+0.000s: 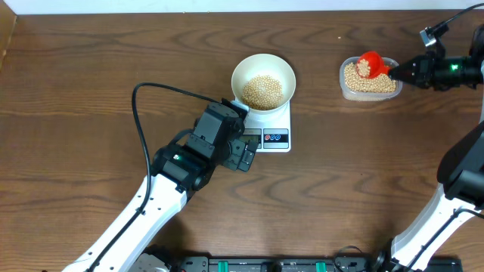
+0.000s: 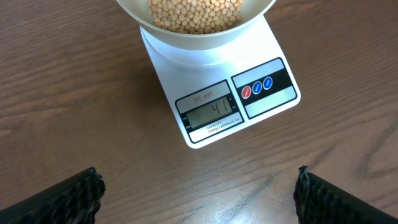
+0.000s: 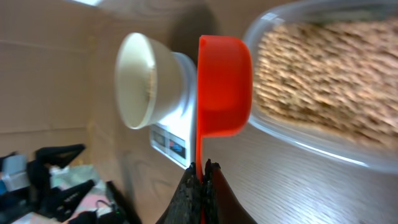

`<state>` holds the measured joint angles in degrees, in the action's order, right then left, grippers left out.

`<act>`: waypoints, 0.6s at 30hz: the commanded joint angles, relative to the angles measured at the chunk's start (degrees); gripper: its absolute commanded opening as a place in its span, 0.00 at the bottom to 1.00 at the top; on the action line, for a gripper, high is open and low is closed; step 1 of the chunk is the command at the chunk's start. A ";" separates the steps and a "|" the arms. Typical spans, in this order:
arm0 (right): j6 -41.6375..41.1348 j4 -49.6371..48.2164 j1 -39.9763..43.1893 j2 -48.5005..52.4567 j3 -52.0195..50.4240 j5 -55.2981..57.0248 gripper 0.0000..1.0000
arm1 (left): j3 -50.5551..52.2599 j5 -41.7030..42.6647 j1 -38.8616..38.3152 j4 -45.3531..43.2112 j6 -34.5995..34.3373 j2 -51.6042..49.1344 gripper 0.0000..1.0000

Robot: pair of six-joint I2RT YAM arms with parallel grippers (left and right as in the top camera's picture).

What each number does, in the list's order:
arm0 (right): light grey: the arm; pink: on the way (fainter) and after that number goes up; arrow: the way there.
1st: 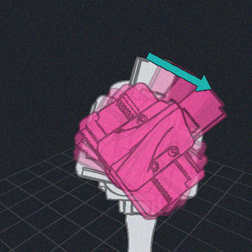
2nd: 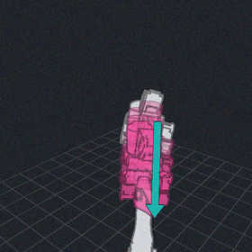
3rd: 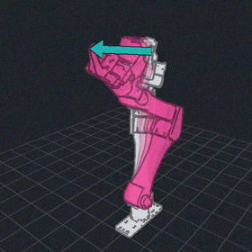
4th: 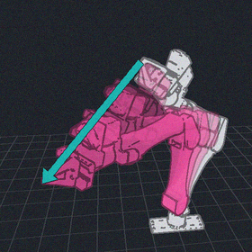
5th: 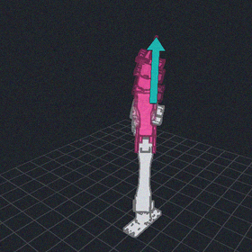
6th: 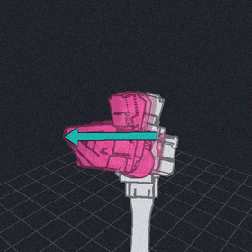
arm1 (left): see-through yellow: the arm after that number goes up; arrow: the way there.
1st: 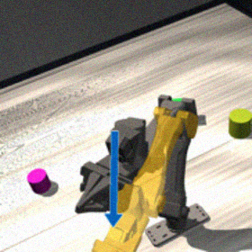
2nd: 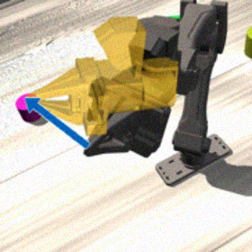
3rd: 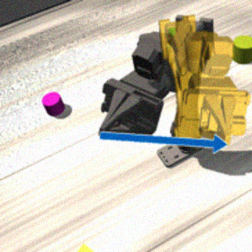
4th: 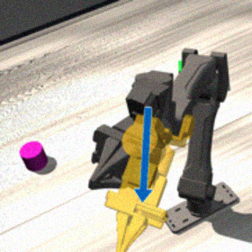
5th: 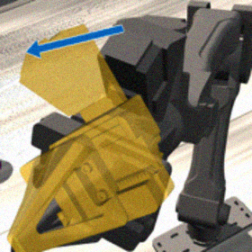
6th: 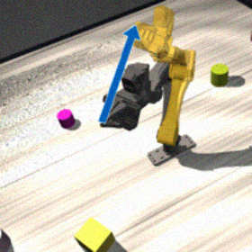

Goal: Scoop item into bowl and weigh 50g on scale
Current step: 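Scoop a few chickpeas and carry the scoop left over the bowl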

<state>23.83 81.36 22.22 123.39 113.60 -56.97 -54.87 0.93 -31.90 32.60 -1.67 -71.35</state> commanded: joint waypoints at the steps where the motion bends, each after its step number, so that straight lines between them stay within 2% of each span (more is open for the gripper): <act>1: 3.02 0.26 -1.33 0.46 0.61 -9.94 0.01 | 0.52 -0.76 0.33 -0.02 -0.11 0.09 1.00; 12: -1.27 0.28 -12.13 -0.39 3.15 -11.02 0.01 | 0.50 -0.76 0.33 -0.02 -0.11 0.09 1.00; 18: -4.85 0.26 -19.02 -0.39 9.18 -2.97 0.01 | 0.52 -0.76 0.33 -0.02 -0.11 0.09 1.00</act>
<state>21.87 81.56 6.09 123.39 119.07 -63.72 -54.87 0.91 -31.90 32.60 -1.67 -71.35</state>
